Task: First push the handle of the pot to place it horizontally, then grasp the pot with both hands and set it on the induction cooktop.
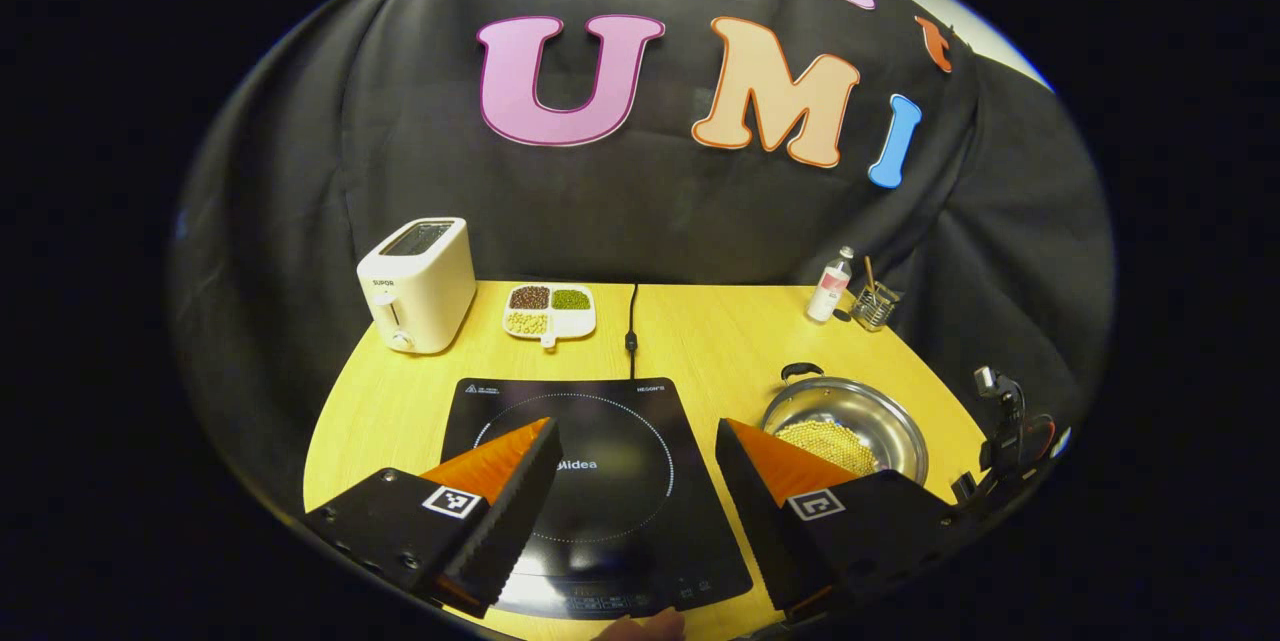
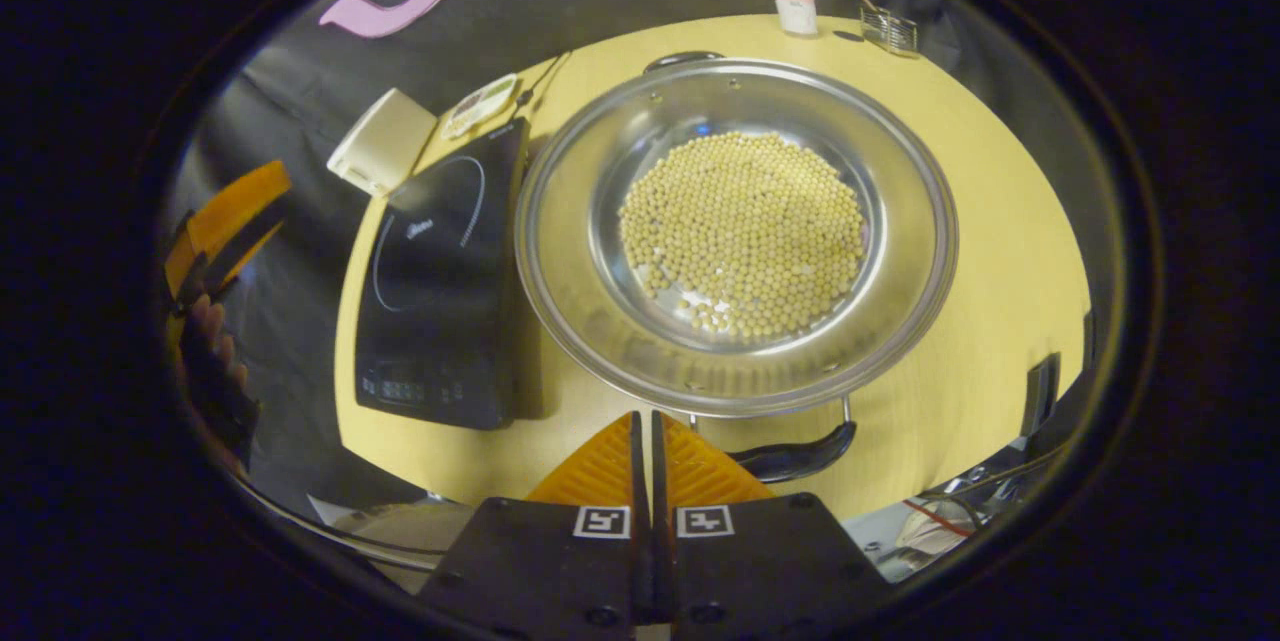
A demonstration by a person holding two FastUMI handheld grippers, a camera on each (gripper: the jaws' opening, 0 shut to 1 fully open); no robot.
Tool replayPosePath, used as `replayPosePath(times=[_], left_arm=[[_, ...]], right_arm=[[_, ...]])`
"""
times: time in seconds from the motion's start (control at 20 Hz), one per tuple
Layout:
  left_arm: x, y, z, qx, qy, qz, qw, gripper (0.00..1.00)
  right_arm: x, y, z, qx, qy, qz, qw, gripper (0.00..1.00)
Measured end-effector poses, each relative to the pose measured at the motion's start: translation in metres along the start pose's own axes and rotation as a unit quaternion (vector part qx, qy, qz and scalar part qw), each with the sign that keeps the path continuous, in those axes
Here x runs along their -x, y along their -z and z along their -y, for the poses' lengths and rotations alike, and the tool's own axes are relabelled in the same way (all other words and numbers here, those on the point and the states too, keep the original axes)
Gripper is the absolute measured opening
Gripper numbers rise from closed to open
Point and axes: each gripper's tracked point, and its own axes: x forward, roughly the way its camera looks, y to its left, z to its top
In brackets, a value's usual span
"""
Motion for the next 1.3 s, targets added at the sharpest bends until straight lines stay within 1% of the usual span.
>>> replayPosePath(times=[0.15, 0.2, 0.45, 0.55, 0.7, 0.75, 0.8, 0.85, 0.95, 1.0, 1.05, 1.1, 1.15, 1.2, 1.25, 1.3], left_arm=[[-0.001, -0.001, -0.002, -0.004, -0.001, 0.006, 1.0, 0.95], [-0.001, -0.001, -0.003, -0.003, -0.001, 0.005, 1.0, 0.95], [-0.002, 0.001, 0.001, 0.001, 0.003, 0.002, 1.0, 0.95], [-0.002, 0.0, 0.002, -0.005, 0.004, 0.002, 1.0, 0.95], [-0.002, -0.002, 0.003, -0.018, -0.005, 0.005, 1.0, 0.95], [-0.002, -0.003, 0.005, -0.019, -0.009, 0.007, 1.0, 0.95], [-0.003, -0.002, 0.007, -0.017, -0.014, 0.004, 1.0, 1.0], [-0.003, 0.002, 0.01, -0.014, -0.016, -0.003, 1.0, 0.95], [-0.008, 0.008, 0.024, -0.012, -0.013, -0.014, 1.0, 0.96], [-0.009, 0.01, 0.031, -0.018, -0.011, -0.02, 1.0, 0.95], [-0.011, 0.01, 0.037, -0.024, -0.01, -0.022, 0.999, 0.96], [-0.011, 0.006, 0.043, -0.031, -0.011, -0.017, 0.999, 0.95], [-0.014, 0.003, 0.049, -0.033, -0.013, -0.011, 0.999, 0.94], [-0.016, 0.003, 0.055, -0.03, -0.017, -0.012, 0.999, 0.94], [-0.016, 0.006, 0.059, -0.026, -0.022, -0.015, 0.999, 0.94], [-0.018, 0.007, 0.063, -0.021, -0.029, -0.017, 0.999, 0.94]], right_arm=[[-0.005, -0.006, 0.01, -0.016, 0.005, 0.002, 1.0, 0.06], [-0.004, -0.008, 0.015, -0.019, 0.008, 0.002, 1.0, 0.03], [-0.001, -0.011, 0.049, -0.032, 0.041, 0.002, 0.999, 0.03], [-0.001, -0.011, 0.062, -0.036, 0.051, 0.002, 0.998, 0.03], [0.0, -0.016, 0.085, -0.03, 0.063, 0.002, 0.998, 0.03], [-0.001, -0.017, 0.091, -0.027, 0.063, 0.0, 0.998, 0.03], [-0.001, -0.019, 0.098, -0.023, 0.063, -0.003, 0.998, 0.02], [-0.002, -0.022, 0.106, -0.019, 0.062, -0.006, 0.998, 0.02], [-0.003, -0.03, 0.122, -0.016, 0.061, -0.006, 0.998, 0.03], [-0.004, -0.036, 0.131, -0.018, 0.059, -0.004, 0.998, 0.0], [-0.003, -0.041, 0.139, -0.02, 0.056, -0.002, 0.998, 0.03], [-0.003, -0.049, 0.147, -0.023, 0.051, 0.0, 0.998, 0.03], [-0.003, -0.055, 0.154, -0.024, 0.045, 0.002, 0.999, 0.03], [-0.003, -0.06, 0.16, -0.022, 0.04, 0.003, 0.999, 0.0], [-0.004, -0.064, 0.164, -0.018, 0.033, 0.004, 0.999, 0.03], [-0.005, -0.068, 0.167, -0.012, 0.026, 0.004, 1.0, 0.03]])
